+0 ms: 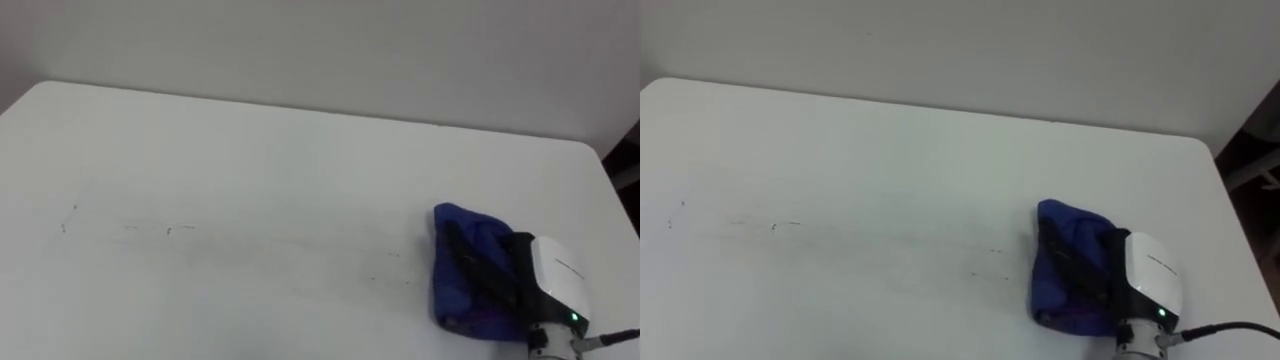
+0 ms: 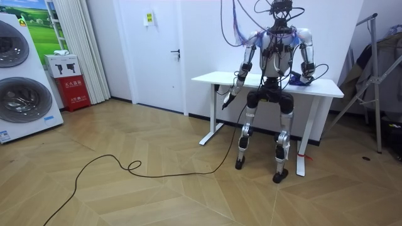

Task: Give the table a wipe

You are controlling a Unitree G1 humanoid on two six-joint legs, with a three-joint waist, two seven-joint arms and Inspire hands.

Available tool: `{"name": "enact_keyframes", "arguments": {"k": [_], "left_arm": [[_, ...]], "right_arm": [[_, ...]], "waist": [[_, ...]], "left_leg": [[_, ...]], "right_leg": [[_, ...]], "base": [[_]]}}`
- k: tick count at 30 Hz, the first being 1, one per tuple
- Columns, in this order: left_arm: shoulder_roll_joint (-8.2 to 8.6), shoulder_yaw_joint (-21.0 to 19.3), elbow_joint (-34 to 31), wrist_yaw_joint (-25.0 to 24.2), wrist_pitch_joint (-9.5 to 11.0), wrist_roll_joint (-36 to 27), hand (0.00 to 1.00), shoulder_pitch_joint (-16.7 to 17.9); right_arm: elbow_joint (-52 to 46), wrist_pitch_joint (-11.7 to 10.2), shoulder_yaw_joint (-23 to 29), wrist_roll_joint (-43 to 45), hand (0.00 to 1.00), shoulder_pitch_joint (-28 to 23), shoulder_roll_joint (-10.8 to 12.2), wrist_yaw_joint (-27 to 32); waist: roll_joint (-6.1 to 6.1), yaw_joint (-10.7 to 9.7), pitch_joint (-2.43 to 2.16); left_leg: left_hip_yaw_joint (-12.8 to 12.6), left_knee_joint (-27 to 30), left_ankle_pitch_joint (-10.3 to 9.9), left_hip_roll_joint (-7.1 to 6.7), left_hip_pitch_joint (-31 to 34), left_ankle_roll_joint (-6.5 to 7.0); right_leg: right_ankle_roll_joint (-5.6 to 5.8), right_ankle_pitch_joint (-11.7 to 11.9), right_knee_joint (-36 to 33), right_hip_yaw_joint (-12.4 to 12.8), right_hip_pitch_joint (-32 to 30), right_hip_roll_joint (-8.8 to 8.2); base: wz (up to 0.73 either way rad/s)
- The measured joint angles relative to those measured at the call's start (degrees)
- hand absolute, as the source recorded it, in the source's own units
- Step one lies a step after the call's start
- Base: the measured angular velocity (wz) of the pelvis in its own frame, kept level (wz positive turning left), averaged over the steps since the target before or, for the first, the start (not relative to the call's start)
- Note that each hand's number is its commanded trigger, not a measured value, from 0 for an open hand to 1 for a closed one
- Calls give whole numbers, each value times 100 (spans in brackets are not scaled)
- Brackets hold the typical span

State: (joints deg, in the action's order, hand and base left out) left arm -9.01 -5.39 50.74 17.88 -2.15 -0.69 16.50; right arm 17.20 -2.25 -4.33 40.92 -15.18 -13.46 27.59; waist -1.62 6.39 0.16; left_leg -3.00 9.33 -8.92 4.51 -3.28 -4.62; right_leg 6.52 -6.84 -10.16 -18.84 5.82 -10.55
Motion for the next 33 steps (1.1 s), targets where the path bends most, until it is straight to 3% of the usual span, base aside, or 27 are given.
{"name": "enact_keyframes", "arguments": {"k": [1,2,4,9,13,14,17,26,28,33], "left_arm": [[1,-11,6,0,11,-65,0,-18],[0,-31,52,-7,39,-133,0,-28],[-10,-43,68,-48,44,-215,0,-22],[-40,-373,177,-247,53,-210,0,59],[-45,-682,198,-369,64,-191,0,85],[-46,-812,198,-373,66,-184,0,105],[-63,-952,204,-397,71,-183,0,132],[-62,-964,349,-698,71,-183,0,236],[-62,-979,361,-724,71,-175,0,260],[-89,-1034,373,-728,-33,-126,0,338]], "right_arm": [[-119,-2,9,17,0,1,0,-41],[-277,-4,37,15,0,-2,-6,-118],[-624,-29,93,-109,0,1,-25,-245],[-1510,-85,872,-442,0,270,-51,-183],[-2286,-98,1532,-838,0,407,-204,-76],[-2401,-134,1674,-1004,0,408,-252,5],[-2448,-142,1976,-1419,0,371,-292,68],[-2358,-127,2405,-1815,0,345,-291,53],[-2320,-127,2555,-1882,0,267,-291,56],[-1669,-70,2794,-2298,0,258,-294,342]], "waist": [[-11,-7,37],[-98,5,36],[-104,-20,74],[-155,-139,37],[-155,-223,21],[-163,-280,-6],[-178,-368,-32],[-172,-636,-14],[-223,-674,-17],[-244,-785,-11]], "left_leg": [[-31,-4,0,0,3,1],[-85,-11,2,4,25,5],[-149,-11,18,1,36,36],[-169,5,16,1,74,43],[-194,-9,17,2,72,44],[-195,-12,17,2,69,44],[-210,-55,16,5,7,43],[-328,-79,-5,15,-128,33],[-328,-76,-3,17,-127,45],[-342,-65,-10,20,-124,45]], "right_leg": [[1,0,-26,41,-39,0],[1,-1,-57,105,-87,0],[-2,2,-56,176,-120,-1],[0,1,-52,167,-204,-1],[0,1,-51,195,-201,-1],[0,1,-53,195,-193,-1],[0,1,-61,208,-151,-1],[0,1,-92,323,-108,2],[0,1,-93,320,-111,2],[0,1,-93,319,-119,2]], "base": [[-17],[-20],[-16],[-3],[0],[0],[-2],[-6],[0],[0]]}}
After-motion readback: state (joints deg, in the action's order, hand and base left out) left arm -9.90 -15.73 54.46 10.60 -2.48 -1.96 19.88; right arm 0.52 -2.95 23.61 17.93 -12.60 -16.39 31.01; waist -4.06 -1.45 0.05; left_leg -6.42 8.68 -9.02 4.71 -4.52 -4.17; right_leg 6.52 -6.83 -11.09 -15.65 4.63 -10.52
